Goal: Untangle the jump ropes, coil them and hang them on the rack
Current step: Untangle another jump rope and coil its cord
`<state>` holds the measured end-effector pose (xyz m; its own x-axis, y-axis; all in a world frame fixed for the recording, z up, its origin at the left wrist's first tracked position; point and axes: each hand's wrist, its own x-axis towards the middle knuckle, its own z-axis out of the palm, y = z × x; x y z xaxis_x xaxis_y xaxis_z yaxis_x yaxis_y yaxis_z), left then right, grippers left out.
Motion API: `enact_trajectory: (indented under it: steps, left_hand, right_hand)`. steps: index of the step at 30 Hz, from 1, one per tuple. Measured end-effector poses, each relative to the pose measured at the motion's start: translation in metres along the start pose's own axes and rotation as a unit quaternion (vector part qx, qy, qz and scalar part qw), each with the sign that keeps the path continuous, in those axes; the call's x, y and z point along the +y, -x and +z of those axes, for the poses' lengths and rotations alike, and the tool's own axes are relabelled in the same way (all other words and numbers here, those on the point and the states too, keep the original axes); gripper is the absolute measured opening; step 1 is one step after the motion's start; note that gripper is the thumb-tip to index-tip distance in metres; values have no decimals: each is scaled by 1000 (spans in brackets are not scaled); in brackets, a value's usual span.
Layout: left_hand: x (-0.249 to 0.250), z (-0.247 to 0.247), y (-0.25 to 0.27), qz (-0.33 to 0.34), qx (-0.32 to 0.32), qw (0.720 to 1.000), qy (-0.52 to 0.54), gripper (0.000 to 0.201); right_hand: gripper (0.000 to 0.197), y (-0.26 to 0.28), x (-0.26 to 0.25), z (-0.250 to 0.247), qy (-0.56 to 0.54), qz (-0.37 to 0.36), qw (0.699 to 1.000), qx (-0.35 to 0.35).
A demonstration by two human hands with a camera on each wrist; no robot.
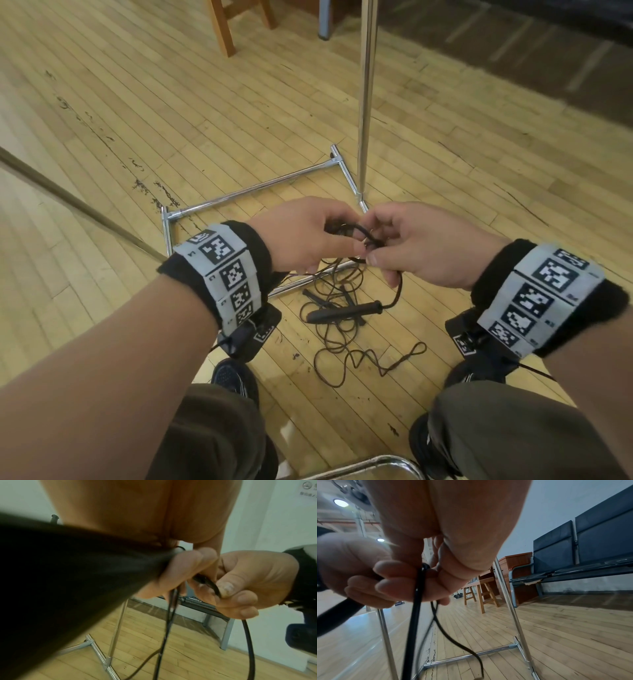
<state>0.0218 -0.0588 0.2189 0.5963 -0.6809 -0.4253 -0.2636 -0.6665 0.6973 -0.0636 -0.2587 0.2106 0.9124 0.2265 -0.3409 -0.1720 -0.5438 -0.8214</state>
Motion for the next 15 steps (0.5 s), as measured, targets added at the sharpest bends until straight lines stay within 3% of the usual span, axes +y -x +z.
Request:
enact_trajectory:
  steps: [2, 4, 8, 12, 15]
  left_hand:
    - [0, 2, 0, 6, 13, 1000, -5, 12]
    - [0, 1, -1, 6, 46, 999, 5, 13]
    - [-7, -17, 2, -11, 144, 983, 109, 18]
    - [-11, -15, 0, -25, 172, 979, 104, 21]
    - [-11, -15, -3, -30, 188, 968, 165, 20]
  right_hand:
    - [22, 1, 0, -1, -24, -6, 1000, 7]
    - [23, 2, 5, -3, -62, 8, 998, 22]
    - [11, 4, 26, -10, 83, 89, 993, 11]
    - [10, 1, 38, -18, 91, 121, 988, 29]
    - [14, 0, 39, -19, 119, 129, 984, 29]
